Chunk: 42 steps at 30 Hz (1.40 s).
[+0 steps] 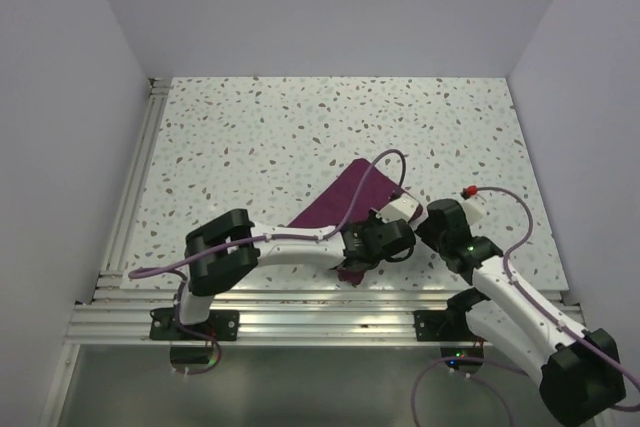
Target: Prepare the surgical pack
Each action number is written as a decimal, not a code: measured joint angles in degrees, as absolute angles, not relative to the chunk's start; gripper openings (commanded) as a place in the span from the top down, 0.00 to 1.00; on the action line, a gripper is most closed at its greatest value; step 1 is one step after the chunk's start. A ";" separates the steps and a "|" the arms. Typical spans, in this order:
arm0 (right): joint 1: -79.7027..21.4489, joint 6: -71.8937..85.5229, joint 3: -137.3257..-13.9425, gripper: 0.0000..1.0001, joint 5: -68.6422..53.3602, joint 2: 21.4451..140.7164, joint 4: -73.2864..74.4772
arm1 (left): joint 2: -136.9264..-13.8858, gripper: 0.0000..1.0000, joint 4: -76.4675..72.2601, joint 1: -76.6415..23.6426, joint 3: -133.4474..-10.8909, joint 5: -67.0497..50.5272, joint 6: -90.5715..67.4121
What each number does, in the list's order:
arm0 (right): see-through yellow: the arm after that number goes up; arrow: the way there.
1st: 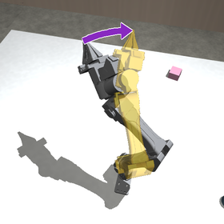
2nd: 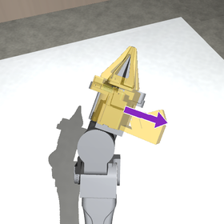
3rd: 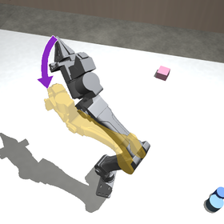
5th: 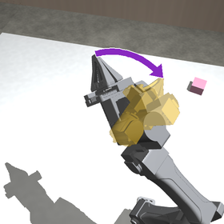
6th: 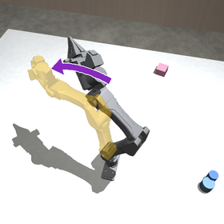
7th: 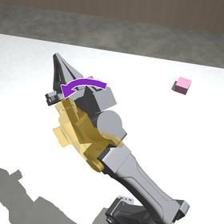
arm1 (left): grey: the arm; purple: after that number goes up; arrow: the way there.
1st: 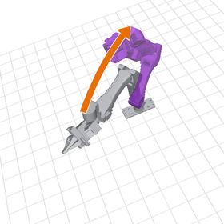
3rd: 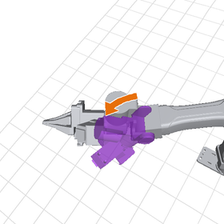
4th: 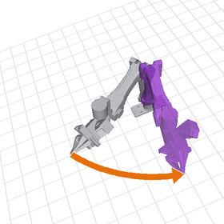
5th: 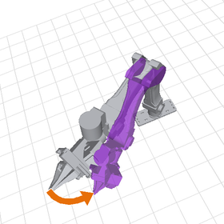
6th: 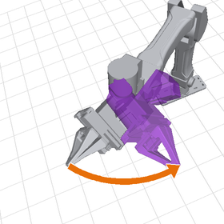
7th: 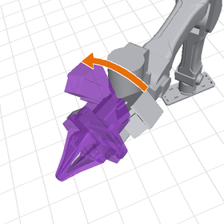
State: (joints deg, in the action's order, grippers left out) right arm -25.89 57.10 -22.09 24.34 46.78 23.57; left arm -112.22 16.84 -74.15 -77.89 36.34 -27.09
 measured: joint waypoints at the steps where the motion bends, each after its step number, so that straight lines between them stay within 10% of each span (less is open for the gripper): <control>1: -24.16 56.97 -22.24 0.44 24.01 46.35 23.94 | -111.96 0.85 16.45 -74.13 -77.49 36.32 -27.40; 4: -19.94 55.02 -23.03 0.23 23.03 44.27 26.17 | -111.13 0.71 15.73 -74.15 -76.23 36.05 -27.90; 13: -19.44 51.05 -31.27 0.04 17.67 45.04 28.47 | -104.47 0.45 17.02 -75.64 -73.56 34.79 -28.45; 32: -20.01 50.81 -32.25 0.08 6.55 65.63 15.79 | -108.55 0.23 22.59 -78.48 -75.77 35.66 -27.20; 42: -20.38 47.31 -32.58 0.34 7.81 71.72 8.67 | -109.38 0.24 23.11 -78.83 -70.85 37.91 -25.85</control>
State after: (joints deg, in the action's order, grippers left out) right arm -20.38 47.31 -32.58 7.81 71.72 8.67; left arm -109.38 23.11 -78.83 -70.85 37.91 -25.85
